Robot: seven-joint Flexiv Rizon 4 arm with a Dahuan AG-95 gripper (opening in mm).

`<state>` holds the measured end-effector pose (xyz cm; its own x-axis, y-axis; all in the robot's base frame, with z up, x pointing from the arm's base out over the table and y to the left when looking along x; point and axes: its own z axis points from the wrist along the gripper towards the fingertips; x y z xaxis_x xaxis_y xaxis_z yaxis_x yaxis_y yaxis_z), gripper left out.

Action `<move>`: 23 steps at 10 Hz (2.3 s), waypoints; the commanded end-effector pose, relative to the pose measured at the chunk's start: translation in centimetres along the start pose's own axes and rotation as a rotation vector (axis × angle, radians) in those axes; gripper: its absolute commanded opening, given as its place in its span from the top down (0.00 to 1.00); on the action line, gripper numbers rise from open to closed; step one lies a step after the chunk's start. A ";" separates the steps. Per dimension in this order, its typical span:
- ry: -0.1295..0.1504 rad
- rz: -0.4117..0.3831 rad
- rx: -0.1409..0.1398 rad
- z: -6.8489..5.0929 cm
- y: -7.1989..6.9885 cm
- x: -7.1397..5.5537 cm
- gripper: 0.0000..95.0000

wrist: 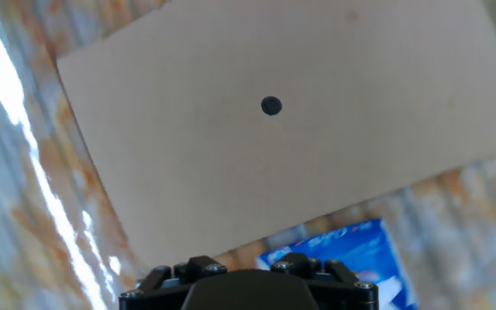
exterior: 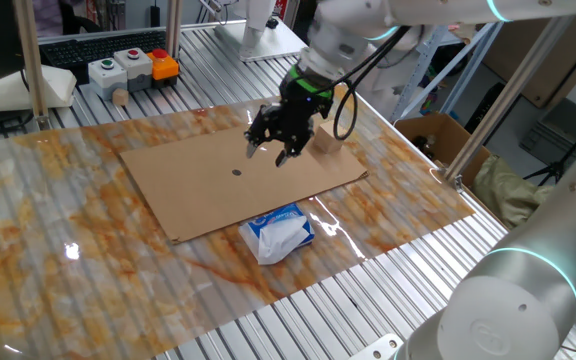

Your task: Grab the block and place it at the designated location

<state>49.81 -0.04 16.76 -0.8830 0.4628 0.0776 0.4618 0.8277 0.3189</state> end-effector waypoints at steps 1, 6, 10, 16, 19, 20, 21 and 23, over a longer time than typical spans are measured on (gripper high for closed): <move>-0.108 -0.173 0.184 -0.4 0.1 0.1 1.00; -0.133 -0.202 0.197 -0.5 0.1 0.1 1.00; -0.181 -0.237 0.205 -0.5 0.1 0.1 1.00; -0.178 -0.261 0.218 -0.5 0.1 0.1 1.00; -0.174 -0.284 0.219 -0.5 0.1 0.1 1.00; -0.170 -0.298 0.215 -0.5 0.1 0.1 1.00; -0.169 -0.302 0.213 -0.5 0.1 0.1 1.00; -0.149 -0.329 0.217 -0.5 0.1 0.1 1.00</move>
<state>49.67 -0.13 17.24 -0.9714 0.1908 -0.1413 0.1787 0.9794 0.0945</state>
